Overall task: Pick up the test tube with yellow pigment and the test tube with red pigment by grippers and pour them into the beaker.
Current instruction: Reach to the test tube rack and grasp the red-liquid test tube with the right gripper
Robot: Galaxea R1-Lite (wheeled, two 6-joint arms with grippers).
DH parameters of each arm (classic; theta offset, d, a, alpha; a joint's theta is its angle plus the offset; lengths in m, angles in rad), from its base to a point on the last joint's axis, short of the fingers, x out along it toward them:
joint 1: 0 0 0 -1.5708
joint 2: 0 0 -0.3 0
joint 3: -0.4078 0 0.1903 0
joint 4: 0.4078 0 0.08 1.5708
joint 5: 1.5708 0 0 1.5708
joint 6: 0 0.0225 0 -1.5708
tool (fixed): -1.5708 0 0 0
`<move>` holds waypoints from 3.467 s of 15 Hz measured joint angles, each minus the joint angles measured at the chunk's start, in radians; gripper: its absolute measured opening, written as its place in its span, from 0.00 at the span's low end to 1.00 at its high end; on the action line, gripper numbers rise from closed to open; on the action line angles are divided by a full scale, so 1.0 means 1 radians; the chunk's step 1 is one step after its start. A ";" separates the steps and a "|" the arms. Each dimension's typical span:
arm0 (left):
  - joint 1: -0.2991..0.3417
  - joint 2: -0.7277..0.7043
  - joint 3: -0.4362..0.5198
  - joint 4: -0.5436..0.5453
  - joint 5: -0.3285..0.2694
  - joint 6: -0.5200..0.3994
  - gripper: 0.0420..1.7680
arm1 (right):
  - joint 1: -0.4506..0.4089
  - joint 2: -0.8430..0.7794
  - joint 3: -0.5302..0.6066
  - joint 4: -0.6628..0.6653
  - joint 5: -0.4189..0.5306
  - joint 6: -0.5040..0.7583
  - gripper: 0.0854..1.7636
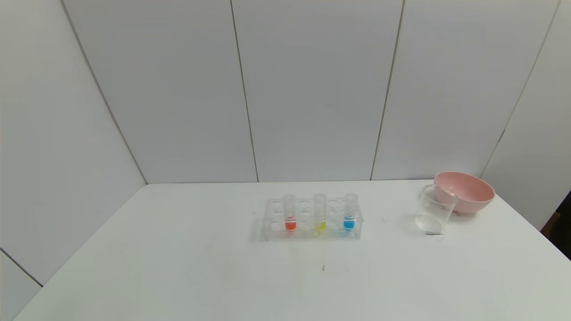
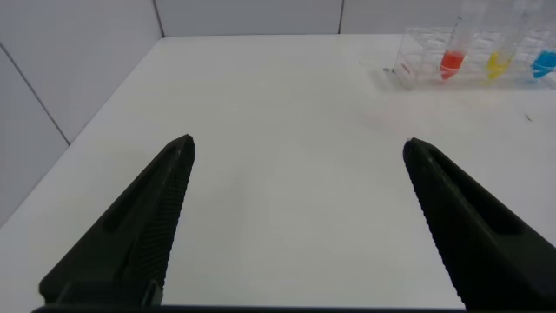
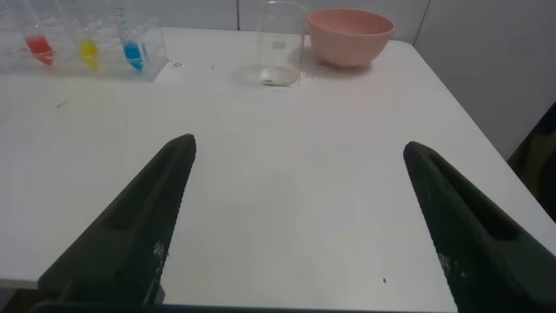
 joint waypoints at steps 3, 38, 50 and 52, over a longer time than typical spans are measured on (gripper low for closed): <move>0.000 0.000 0.000 0.000 0.000 0.000 0.97 | 0.000 0.000 0.000 -0.001 0.000 0.000 0.97; 0.000 0.000 0.000 0.000 0.000 0.000 0.97 | 0.152 0.749 -0.415 -0.112 0.370 0.070 0.97; 0.000 0.000 0.000 0.000 0.000 0.000 0.97 | 0.771 1.296 -0.711 -0.140 -0.251 0.331 0.97; 0.000 0.000 0.000 0.000 0.000 0.000 0.97 | 0.822 1.399 -0.781 -0.142 -0.309 0.370 0.97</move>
